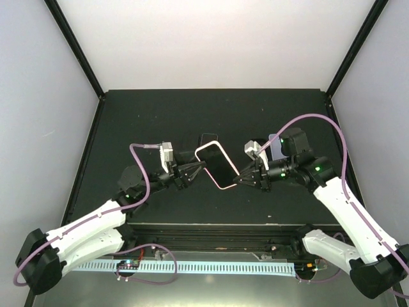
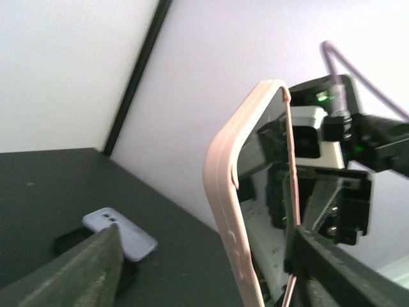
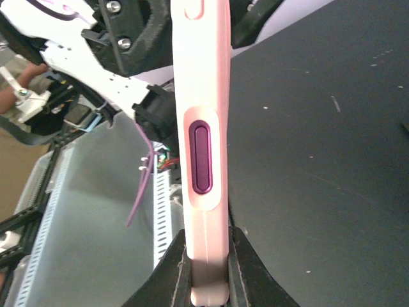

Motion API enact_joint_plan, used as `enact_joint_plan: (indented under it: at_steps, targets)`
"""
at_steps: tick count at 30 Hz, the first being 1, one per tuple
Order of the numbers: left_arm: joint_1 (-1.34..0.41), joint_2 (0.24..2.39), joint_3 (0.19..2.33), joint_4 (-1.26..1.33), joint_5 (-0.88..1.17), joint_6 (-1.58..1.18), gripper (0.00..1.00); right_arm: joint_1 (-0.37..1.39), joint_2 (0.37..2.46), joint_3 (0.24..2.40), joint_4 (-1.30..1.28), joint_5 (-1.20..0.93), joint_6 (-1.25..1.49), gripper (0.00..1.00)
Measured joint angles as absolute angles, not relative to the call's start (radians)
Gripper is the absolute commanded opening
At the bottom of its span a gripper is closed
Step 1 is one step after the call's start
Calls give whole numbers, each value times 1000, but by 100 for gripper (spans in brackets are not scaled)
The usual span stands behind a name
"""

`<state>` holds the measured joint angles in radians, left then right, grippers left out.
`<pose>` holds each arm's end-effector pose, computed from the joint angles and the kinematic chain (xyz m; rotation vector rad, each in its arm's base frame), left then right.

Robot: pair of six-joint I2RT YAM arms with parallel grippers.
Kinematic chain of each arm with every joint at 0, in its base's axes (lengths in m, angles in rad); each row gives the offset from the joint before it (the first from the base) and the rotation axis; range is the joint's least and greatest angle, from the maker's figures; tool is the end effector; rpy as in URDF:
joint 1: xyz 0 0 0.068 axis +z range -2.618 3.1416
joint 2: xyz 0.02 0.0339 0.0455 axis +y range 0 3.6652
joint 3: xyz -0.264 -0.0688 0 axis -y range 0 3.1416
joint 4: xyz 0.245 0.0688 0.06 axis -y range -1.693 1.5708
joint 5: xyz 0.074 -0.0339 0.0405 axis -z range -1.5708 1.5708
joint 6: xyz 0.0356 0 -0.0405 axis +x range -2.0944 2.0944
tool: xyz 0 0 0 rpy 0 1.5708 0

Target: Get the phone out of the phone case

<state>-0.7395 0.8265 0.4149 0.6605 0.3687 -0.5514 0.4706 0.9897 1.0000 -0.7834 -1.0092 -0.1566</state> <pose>0.1344 -0.1399 0.2911 0.4747 1.3886 -1.3165 0.1521 0.1112 0.3318 -1.1542 1.9155 1.3317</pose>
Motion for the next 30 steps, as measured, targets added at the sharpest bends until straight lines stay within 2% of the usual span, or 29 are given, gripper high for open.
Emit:
enact_joint_plan:
  at_steps: [8,20,23,24,25,27,28,30]
  targets:
    - [-753,943,421,839,505,-640,26,469,954,992,-797,-1053,-136,1]
    - [-787,1026,456,930,607,-668,2,464,916,953,-767,-1056,-132,1]
    - [-787,1031,456,937,613,-668,1,464,914,953,-767,-1055,-138,1]
    - [-787,1031,457,937,617,-668,2,464,914,952,-767,-1054,-141,3]
    - [-787,1032,457,937,621,-667,2,464,914,951,-768,-1053,-147,10]
    - [-787,1034,460,929,630,-665,2,464,914,951,-780,-1050,-168,33]
    - [-787,1034,465,917,637,-660,2,464,915,951,-794,-1049,-192,40]
    - [-788,1033,483,857,661,-631,2,465,920,963,-840,-1047,-259,48]
